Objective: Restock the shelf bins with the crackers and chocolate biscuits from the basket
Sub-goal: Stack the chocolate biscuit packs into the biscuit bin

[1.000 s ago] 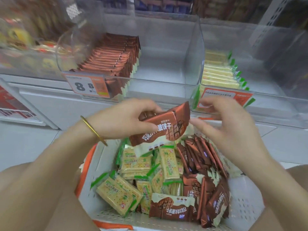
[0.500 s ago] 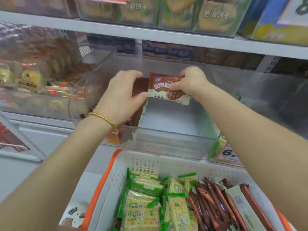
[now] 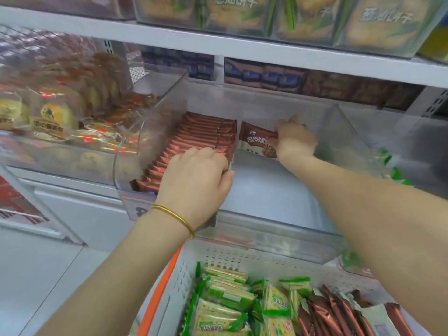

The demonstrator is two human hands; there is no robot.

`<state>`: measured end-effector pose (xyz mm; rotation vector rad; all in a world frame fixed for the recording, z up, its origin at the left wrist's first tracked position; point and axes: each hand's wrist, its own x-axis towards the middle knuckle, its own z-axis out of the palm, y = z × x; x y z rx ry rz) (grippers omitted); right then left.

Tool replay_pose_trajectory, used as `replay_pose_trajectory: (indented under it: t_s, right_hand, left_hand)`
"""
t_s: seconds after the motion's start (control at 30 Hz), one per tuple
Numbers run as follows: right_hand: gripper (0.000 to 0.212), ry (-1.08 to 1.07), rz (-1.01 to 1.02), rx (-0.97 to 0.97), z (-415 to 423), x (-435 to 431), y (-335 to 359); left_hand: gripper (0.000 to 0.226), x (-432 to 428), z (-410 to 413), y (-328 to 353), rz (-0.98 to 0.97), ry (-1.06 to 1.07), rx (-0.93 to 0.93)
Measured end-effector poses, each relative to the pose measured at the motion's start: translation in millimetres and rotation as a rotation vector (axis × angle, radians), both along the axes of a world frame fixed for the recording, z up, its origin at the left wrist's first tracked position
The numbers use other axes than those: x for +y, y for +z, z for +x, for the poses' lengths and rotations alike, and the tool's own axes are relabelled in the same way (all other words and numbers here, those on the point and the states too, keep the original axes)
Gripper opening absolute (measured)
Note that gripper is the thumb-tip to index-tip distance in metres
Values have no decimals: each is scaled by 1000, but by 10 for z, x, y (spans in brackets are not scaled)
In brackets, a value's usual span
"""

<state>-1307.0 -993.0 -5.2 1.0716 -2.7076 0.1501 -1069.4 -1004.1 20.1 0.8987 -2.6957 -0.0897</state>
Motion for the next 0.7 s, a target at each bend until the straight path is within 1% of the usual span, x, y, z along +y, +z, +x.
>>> replay_pose_trajectory:
  t_s: [0.1, 0.23, 0.33, 0.43, 0.5, 0.6, 0.7]
  right_hand:
    - [35, 3, 1, 46, 33, -89, -36]
    - [43, 9, 4, 193, 29, -135, -93]
    - [43, 50, 39, 258, -13, -151, -104]
    - [46, 86, 50, 275, -43, -166, -116]
    - [46, 91, 37, 274, -39, -163, -132]
    - [47, 89, -3, 219, -18, -157, -169]
    - [49, 76, -16, 200, -11, -162, -166]
  left_hand:
    - [35, 6, 41, -30, 4, -16, 37]
    - [33, -7, 31, -52, 7, -32, 59]
    - [39, -18, 27, -72, 35, -39, 74]
    - [34, -15, 35, -85, 50, -53, 84]
    - [35, -16, 38, -82, 55, -65, 95]
    - [40, -14, 30, -76, 47, -71, 103]
    - [39, -10, 31, -81, 15, -73, 114]
